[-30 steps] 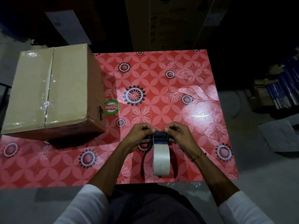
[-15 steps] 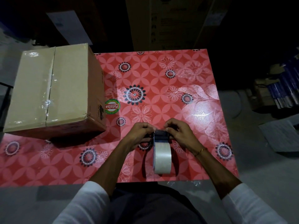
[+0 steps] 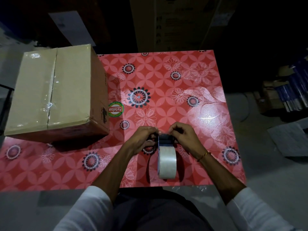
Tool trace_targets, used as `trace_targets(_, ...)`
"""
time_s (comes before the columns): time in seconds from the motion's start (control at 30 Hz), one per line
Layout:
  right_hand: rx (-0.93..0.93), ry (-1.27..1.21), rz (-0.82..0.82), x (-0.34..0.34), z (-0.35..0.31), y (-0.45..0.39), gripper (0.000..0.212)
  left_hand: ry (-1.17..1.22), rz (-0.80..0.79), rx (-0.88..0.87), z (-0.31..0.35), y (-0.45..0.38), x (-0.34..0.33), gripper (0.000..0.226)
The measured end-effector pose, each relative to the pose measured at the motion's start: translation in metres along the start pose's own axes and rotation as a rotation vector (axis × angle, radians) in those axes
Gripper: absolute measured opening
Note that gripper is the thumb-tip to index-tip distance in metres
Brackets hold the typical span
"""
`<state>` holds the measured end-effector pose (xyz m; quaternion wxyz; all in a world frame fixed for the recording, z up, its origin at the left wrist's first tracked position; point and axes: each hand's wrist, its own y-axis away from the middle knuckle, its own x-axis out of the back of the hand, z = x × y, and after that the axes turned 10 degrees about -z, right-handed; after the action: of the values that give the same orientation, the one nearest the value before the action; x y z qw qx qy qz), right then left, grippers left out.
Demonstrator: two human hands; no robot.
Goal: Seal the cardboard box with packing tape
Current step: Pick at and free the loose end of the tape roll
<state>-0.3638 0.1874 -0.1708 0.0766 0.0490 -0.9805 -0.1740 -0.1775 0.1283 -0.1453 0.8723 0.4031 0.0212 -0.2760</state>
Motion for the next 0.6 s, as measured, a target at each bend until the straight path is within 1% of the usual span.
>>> trace_targets(0.07, 0.025, 0.028, 0.010, -0.0017, -0.0006, 0.0004, 0.033, 0.001, -0.011, 0.014, -0.0012, -0.0012, 0.0010, 0.017)
trace_targets(0.2, 0.042, 0.054, 0.019, -0.0038, -0.0005, 0.0013, 0.026, -0.031, -0.019, 0.009, -0.0023, -0.0017, 0.0006, 0.019)
trace_targets(0.33, 0.047, 0.082, 0.025, -0.0038, -0.0002, 0.0015, 0.023, -0.031, -0.034, 0.008, -0.0019, -0.0015, 0.0005, 0.017)
trace_targets(0.6, 0.053, 0.127, 0.031, -0.0044, 0.0002, 0.0019, 0.021, -0.082, 0.006, 0.005, -0.0002, -0.0010, -0.0027, 0.011)
